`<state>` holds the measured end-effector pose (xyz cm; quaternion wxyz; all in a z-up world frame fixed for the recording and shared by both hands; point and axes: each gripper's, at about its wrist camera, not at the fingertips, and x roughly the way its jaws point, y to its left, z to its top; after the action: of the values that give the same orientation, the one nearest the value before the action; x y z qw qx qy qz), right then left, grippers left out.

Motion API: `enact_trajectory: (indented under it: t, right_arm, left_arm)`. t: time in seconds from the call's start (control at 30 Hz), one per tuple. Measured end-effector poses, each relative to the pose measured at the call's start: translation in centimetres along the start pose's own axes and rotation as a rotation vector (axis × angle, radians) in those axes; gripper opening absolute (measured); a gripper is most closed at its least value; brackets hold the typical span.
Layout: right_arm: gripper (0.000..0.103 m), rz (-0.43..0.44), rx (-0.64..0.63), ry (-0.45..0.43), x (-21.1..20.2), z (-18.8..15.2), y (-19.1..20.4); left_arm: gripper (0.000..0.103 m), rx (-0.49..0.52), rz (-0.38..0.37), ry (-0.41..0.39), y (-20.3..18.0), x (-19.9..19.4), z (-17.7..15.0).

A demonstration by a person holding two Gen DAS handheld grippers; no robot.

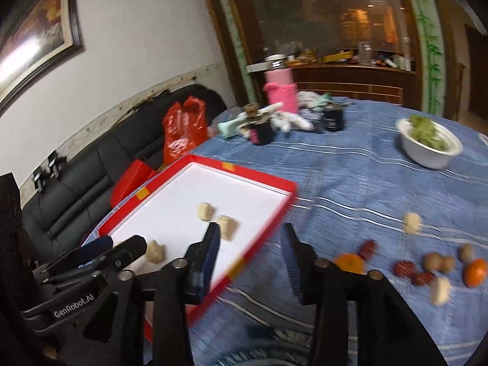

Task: Organize fruits
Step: 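Move both open tools back toward the remaining snacks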

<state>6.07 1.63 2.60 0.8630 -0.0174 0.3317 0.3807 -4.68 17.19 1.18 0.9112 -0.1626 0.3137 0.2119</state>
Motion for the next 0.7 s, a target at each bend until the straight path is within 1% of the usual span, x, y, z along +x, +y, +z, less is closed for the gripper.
enact_trajectory:
  t: [0.03,0.07,0.1,0.17,0.27,0.33,0.4,0.47,0.53,0.6,0.7]
  right_arm:
    - [0.060,-0.015,0.011,-0.016,-1.0,-0.4,-1.0]
    - [0.071,-0.031,0.018,-0.031,-2.0,-0.7,-1.8]
    - [0.077,-0.049,0.029,-0.047,-3.0,-1.0,-2.8]
    - [0.078,-0.083,0.058,-0.074,-4.8,-1.5,-5.2]
    - [0.085,-0.162,0.111,-0.097,-7.0,-2.4,-8.8]
    - [0.087,-0.235,0.163,-0.095,-8.2,-3.1,-12.0]
    - [0.089,-0.285,0.210,-0.081,-8.8,-3.5,-14.5]
    - [0.089,-0.334,0.260,-0.057,-9.3,-4.1,-17.4]
    - [0.089,-0.355,0.297,-0.023,-9.0,-4.5,-19.3]
    - [0.089,-0.356,0.315,0.001,-8.6,-4.9,-20.3]
    - [0.089,-0.352,0.307,0.017,-8.1,-5.3,-20.6]
  left_arm:
    - [0.076,0.023,-0.016,0.003,-0.9,0.0,-0.2]
    - [0.076,0.039,-0.026,0.004,-1.5,-0.1,-0.3]
    - [0.076,0.058,-0.034,0.006,-2.1,-0.1,-0.5]
    - [0.076,0.089,-0.054,0.018,-3.6,0.1,-0.9]
    - [0.076,0.119,-0.077,0.045,-5.2,0.5,-1.4]
    - [0.076,0.136,-0.088,0.061,-6.2,0.7,-1.7]
    - [0.076,0.157,-0.100,0.072,-7.3,0.9,-2.1]
    - [0.076,0.177,-0.111,0.086,-8.2,1.2,-2.3]
    - [0.076,0.200,-0.120,0.100,-9.4,1.6,-2.4]
    - [0.075,0.223,-0.123,0.104,-10.6,2.2,-2.4]
    - [0.075,0.247,-0.133,0.113,-12.3,3.2,-2.3]
